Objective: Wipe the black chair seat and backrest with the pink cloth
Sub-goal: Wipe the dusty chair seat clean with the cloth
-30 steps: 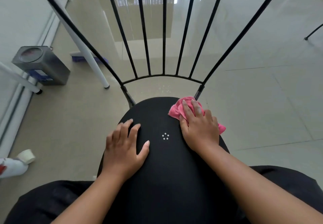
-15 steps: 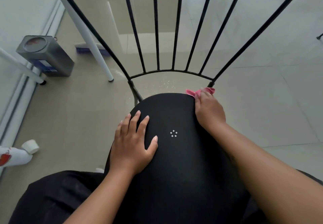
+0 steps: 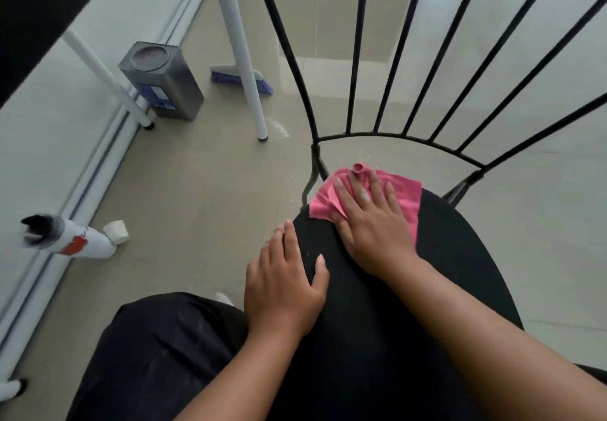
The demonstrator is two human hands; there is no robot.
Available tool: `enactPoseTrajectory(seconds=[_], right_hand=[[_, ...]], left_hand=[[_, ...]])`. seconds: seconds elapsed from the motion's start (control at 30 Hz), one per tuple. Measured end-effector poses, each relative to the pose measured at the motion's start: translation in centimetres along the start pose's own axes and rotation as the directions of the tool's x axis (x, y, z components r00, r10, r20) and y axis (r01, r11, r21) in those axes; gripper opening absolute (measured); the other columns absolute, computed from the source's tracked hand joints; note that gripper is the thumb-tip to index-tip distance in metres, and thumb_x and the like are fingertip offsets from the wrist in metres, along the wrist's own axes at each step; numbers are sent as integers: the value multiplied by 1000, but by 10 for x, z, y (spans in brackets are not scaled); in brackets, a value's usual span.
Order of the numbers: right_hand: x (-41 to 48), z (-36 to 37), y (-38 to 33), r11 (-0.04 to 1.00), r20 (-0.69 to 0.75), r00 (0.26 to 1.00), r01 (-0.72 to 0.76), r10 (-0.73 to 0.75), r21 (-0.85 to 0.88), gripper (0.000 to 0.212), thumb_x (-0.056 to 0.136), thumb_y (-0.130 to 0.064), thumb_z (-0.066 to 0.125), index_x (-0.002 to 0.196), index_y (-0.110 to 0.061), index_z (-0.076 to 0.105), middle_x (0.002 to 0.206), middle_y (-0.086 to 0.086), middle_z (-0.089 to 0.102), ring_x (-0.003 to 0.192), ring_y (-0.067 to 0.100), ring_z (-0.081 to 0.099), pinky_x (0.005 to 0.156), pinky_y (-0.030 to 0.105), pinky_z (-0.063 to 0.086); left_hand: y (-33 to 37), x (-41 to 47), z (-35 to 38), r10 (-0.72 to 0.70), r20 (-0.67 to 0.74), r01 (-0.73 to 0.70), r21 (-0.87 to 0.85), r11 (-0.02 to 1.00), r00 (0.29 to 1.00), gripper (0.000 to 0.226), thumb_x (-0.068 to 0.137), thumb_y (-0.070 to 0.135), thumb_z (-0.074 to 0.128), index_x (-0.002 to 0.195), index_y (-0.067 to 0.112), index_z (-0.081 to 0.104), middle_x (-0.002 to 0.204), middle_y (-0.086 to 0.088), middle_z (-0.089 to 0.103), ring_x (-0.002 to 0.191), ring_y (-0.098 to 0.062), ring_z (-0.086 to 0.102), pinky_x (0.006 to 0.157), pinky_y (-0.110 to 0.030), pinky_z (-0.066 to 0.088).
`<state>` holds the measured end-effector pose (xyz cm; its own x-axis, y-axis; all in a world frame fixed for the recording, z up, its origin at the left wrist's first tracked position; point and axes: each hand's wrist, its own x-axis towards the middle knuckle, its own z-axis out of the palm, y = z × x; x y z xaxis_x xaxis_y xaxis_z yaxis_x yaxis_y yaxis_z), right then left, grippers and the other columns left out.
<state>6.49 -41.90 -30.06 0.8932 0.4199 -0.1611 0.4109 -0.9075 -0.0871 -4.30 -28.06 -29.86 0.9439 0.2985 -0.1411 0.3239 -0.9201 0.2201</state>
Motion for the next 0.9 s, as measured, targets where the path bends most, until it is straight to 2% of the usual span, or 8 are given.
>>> enactPoseTrajectory(seconds=[0.17,0.3,0.43,0.5,0.6,0.67,0.77,0.9], right_hand=[[59,-12,-36,992,-17,998,-61,63,114,57,102,-37,21,154,-16,14,160,2,20,148,19,9,119,40,9],[45,-12,-37,999,-6,1000,10,-10,32,55,103,-36,21,153,-15,19,161,4,11,148,21,9,119,39,9],[62,-10,-46,998,-15,999,-38,39,55,54,102,-35,23,152,-16,23,161,6,13,145,23,21,114,38,21],[54,-10,-39,998,-44,999,16,-14,60,52,102,-37,25,149,-19,32,160,1,20,142,21,27,114,36,20],[41,-13,-20,987,-46,991,133,-129,91,46,101,-43,27,139,-28,47,155,-11,31,142,13,25,117,34,10],[45,-15,-17,989,-41,993,118,-115,84,46,101,-44,25,143,-33,41,157,-12,25,146,13,15,119,35,3],[43,-13,-18,993,-26,1000,-7,10,115,50,100,-46,22,149,-38,26,160,-9,15,148,15,8,120,37,-2],[4,-9,15,995,15,997,79,-80,62,52,98,-54,16,149,-48,7,160,-15,-1,148,13,-9,120,36,-7]], left_hand=[[-1,1,5,7,-40,-8,-19,1000,999,75,87,56,35,146,9,37,140,-9,51,123,-24,53,92,-38,48],[-1,1,3,19,-24,-20,-9,1000,1000,75,87,56,35,146,8,36,138,-9,53,121,-24,55,90,-37,49],[-1,3,4,11,-24,-11,-11,1000,1000,76,88,57,34,147,9,35,138,-9,52,121,-24,55,89,-37,50],[-2,3,5,16,-32,-17,-15,1000,999,75,88,56,35,146,9,36,138,-9,53,120,-24,55,89,-37,50],[-1,4,6,27,-44,-29,-32,999,999,74,88,54,36,145,7,38,139,-10,52,123,-25,54,92,-37,49],[-1,5,8,39,-58,-42,-42,998,998,74,88,54,35,145,6,38,143,-11,49,128,-27,51,97,-39,47],[-1,6,9,62,-66,-66,-58,996,996,75,89,53,32,149,8,31,151,-12,39,137,-27,41,108,-41,38],[-1,7,6,85,-20,-86,-70,994,996,77,92,55,24,155,13,13,161,-7,18,147,-23,20,117,-39,21]])
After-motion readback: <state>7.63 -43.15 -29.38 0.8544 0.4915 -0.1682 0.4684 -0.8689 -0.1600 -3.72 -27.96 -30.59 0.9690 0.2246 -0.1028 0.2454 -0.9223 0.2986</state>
